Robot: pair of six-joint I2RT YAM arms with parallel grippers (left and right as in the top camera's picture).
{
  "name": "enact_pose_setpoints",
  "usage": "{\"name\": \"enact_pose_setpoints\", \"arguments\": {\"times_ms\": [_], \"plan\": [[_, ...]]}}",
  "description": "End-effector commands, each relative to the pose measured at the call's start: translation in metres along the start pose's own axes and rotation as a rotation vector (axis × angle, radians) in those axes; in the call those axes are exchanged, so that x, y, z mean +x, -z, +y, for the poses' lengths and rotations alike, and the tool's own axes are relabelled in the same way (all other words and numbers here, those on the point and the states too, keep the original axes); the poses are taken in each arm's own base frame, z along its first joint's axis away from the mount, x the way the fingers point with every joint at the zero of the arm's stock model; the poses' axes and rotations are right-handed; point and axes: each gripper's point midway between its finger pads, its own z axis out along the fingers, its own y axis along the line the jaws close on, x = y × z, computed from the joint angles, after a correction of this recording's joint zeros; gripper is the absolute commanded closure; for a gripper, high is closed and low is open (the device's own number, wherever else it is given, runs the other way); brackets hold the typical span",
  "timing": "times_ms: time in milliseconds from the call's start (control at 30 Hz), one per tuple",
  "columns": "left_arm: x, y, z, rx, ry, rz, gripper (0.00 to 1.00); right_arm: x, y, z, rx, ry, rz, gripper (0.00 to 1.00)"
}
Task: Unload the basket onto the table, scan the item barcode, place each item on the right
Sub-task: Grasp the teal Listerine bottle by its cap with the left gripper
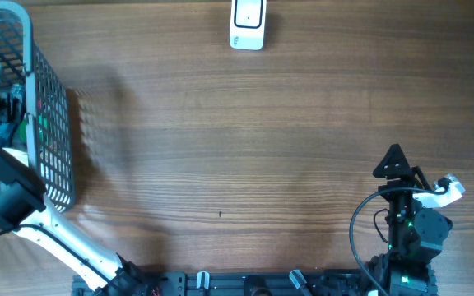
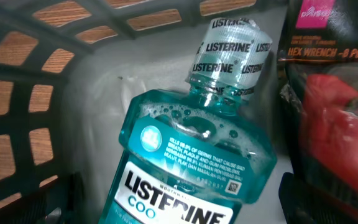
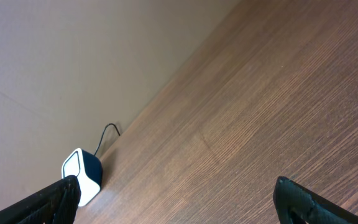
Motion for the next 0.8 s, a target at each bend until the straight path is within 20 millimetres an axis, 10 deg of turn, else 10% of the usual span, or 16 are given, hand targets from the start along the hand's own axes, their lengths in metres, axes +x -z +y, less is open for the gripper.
{"name": "enact_pose_setpoints", "arguments": {"times_ms": [0,767], "plan": [[-0.001,-0.009,-0.009,0.048,-0.078,-0.022,0.0,-0.005,0.001,-0.001,0.008,0.018,-0.024,0.0],[-0.002,-0.058,-0.029,0.148,-0.063,-0.071,0.0,-0.005,0.001,-0.001,0.008,0.017,-0.025,0.0]]}}
